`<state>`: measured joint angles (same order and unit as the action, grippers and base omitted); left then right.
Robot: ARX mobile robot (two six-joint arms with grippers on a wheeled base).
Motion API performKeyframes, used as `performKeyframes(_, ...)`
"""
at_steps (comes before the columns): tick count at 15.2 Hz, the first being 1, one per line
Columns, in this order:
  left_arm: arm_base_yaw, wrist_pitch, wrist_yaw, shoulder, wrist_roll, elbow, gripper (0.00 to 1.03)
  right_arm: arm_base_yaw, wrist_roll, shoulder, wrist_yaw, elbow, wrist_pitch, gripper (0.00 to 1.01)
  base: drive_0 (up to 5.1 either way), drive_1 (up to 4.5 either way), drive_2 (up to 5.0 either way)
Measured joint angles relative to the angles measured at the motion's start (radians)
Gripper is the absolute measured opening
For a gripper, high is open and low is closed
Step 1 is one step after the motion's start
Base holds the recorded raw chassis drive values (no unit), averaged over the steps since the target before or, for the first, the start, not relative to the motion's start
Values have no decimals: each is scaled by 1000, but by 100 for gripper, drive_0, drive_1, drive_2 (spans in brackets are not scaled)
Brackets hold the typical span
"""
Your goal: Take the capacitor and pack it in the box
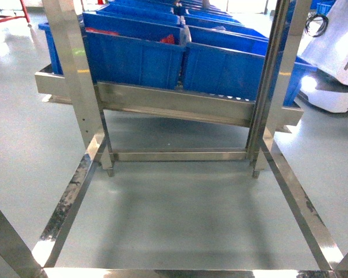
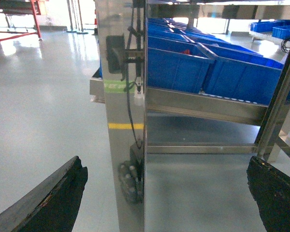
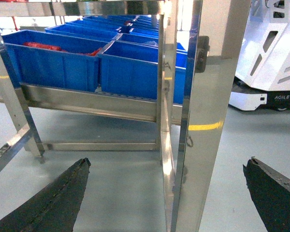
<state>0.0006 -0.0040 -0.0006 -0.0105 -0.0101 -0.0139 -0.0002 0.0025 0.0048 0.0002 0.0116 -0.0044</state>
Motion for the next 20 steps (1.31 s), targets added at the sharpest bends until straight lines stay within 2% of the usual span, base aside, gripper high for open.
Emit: performKeyframes(20, 0, 0, 1, 0, 4, 0, 98, 0, 2, 0, 1, 0, 0, 98, 0, 0, 0)
